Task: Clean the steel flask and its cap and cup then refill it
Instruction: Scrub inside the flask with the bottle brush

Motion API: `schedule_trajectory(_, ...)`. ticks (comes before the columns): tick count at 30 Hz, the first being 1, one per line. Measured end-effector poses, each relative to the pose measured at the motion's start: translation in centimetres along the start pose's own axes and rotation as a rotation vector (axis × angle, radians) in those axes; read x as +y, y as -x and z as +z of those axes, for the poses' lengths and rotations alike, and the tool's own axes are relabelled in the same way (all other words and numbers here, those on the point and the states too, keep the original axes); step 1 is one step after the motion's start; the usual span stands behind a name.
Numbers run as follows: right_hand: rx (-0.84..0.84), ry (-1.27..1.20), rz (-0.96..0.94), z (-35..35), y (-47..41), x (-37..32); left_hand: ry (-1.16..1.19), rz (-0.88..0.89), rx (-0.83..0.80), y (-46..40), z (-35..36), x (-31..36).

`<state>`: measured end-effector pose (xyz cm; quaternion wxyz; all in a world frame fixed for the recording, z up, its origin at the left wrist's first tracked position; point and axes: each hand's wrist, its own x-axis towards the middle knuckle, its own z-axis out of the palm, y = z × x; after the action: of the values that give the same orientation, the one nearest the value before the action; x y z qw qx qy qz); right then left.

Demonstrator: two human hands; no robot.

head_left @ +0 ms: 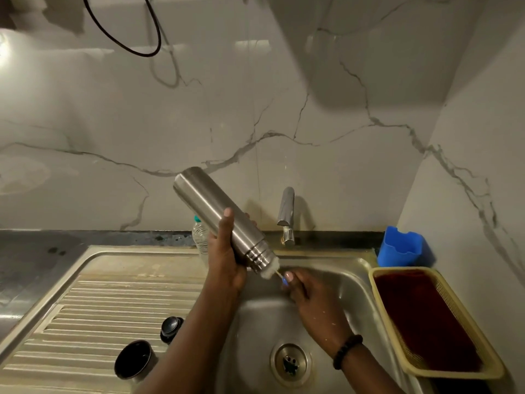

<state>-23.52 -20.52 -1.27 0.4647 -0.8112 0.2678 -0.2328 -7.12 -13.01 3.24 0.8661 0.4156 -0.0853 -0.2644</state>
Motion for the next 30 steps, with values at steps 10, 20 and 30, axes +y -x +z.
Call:
schedule_trajectory(10,-0.197,-0.128,0.160,-0.7,1.3,-1.4,0.114,-0.034,-0.034,-0.3,-0.7,0.2)
schedule_trajectory(20,-0.271,-0.371,0.288,-2.6,1.6,-0.8,0.036,0.074,-0.087,-2.0,0.9,2.8)
schedule_trajectory(30,-0.071,-0.193,0.176,-1.6,2.9,5.9,-0.273,0.310,0.110,-2.7,1.5,2.7)
